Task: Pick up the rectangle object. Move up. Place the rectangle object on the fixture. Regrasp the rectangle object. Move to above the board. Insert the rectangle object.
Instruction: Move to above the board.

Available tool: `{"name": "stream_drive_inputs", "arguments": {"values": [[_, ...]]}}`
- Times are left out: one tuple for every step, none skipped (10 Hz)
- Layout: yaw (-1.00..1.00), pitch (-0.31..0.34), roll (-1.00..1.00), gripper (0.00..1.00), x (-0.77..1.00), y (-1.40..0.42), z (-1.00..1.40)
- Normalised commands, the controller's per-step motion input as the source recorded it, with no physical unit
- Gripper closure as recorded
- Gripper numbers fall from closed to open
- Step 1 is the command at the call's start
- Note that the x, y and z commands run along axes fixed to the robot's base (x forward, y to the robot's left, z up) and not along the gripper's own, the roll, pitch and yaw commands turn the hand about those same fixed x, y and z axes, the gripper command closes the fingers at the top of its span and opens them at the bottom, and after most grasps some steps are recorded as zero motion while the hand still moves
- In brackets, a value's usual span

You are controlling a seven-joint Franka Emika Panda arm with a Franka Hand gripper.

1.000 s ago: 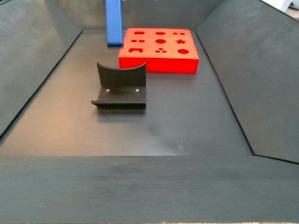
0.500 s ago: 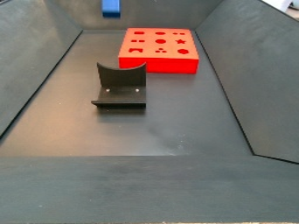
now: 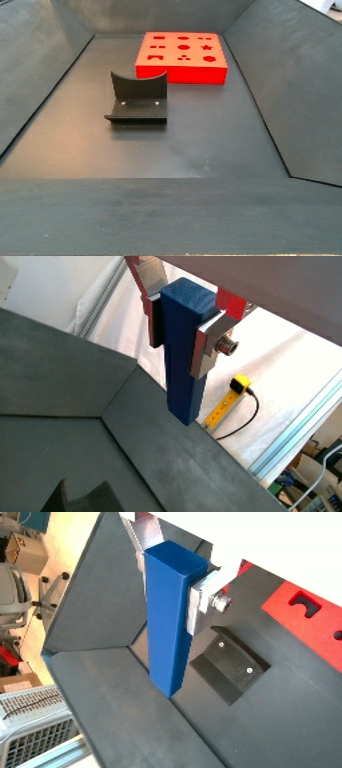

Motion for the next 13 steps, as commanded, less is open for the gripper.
{"name": "stream_drive_inputs", "arguments": {"values": [[-0.17,-0.011,-1.00,1.00,-0.79,-1.00,-0.01],[-0.18,-0.030,-1.00,1.00,-0.81,-1.00,-0.04],[-0.18,-0.047,-1.00,1.00,-0.88,-1.00,-0.03],[-0.17,-0.056,-1.00,1.00,-0.95,-1.00,-0.06],[-0.17,-0.059,-1.00,1.00,-0.99,-1.00,-0.05],[-0.17,-0.055,-1.00,1.00,-0.74,-0.71,-0.04],[-0.17,-0.050,-1.00,1.00,-0.55,-0.50,-0.03],[-0.17,-0.020,-1.00,1.00,-0.22,-0.15,-0.01],[-0.17,-0.016,-1.00,1.00,-0.12,-0.05,0.00],[-0.16,-0.001,-1.00,1.00,-0.05,0.00,-0.01],[-0.15,-0.009,-0.97,1.00,-0.05,0.00,0.00],[-0.08,-0.019,-0.66,1.00,-0.06,0.02,0.00],[-0.05,-0.027,-0.46,1.00,-0.05,0.02,0.00]]}}
